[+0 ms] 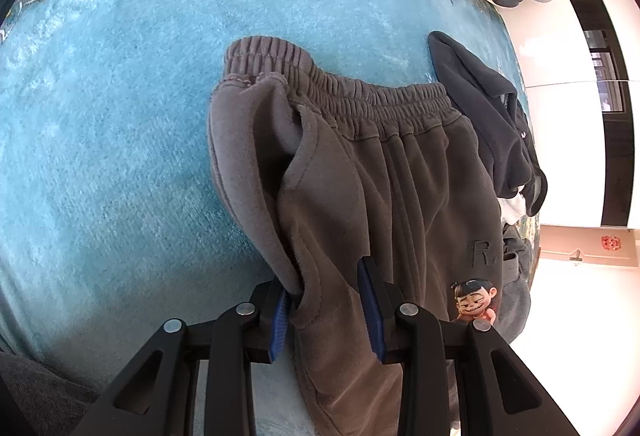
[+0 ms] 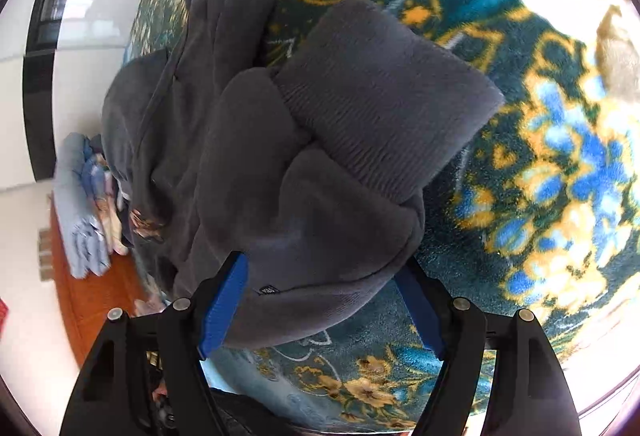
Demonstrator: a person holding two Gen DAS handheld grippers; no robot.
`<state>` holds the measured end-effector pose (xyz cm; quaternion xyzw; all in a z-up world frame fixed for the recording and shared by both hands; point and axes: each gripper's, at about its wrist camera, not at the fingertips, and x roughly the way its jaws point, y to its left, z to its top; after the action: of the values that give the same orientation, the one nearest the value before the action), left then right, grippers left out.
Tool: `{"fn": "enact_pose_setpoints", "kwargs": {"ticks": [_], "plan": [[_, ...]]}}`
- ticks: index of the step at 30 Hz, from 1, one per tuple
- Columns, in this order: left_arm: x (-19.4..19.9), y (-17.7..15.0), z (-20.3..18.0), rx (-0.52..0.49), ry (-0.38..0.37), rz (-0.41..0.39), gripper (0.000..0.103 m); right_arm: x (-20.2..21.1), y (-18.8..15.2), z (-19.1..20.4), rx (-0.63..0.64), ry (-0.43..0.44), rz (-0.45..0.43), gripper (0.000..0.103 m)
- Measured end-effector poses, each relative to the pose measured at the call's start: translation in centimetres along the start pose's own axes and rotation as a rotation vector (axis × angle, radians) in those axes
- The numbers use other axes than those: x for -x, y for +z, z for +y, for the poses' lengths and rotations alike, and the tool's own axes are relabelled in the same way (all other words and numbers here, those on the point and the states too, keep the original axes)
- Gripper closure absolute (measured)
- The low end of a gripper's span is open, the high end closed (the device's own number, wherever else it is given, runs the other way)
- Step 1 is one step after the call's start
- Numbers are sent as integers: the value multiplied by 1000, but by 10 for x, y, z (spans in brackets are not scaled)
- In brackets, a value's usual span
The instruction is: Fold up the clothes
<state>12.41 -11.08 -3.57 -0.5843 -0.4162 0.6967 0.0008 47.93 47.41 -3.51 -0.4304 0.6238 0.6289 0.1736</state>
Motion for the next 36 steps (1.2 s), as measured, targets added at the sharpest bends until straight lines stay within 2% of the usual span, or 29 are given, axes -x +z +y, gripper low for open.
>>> {"fn": "enact_pose_setpoints", "kwargs": {"ticks": [1,3,4,6,7,9,16,21,24,27,31,36], "plan": [[0,0,0,-3,4,-2,70,1,0,-2,-5,0,-4,34],[0,0,-1,-6,8,-6,73,3,1,-5,-17,-1,-13,62],[0,0,-1,-8,11,-9,79,3,2,-6,-29,-3,-17,68],[0,0,-3,-18,16,-16,86,5,4,-5,-30,-19,-21,88],[1,0,-3,-23,14,-21,89,8,5,-1,-19,-19,-24,92],[6,-1,-5,-32,1,-41,91,10,3,12,13,-24,-29,95],[56,-13,-15,-118,-72,-163,94,57,1,68,170,71,-87,97],[109,-26,-16,-192,-32,-206,94,93,-13,76,200,96,-52,97],[104,-20,-20,-176,-29,-161,95,99,-3,84,203,113,-58,97],[90,-13,-29,-172,-2,-131,95,92,19,90,156,133,-69,97],[72,-2,-54,-158,-22,-78,94,71,55,113,114,115,-76,98],[50,11,-106,-247,-20,-38,94,47,99,142,66,90,-87,98]]}}
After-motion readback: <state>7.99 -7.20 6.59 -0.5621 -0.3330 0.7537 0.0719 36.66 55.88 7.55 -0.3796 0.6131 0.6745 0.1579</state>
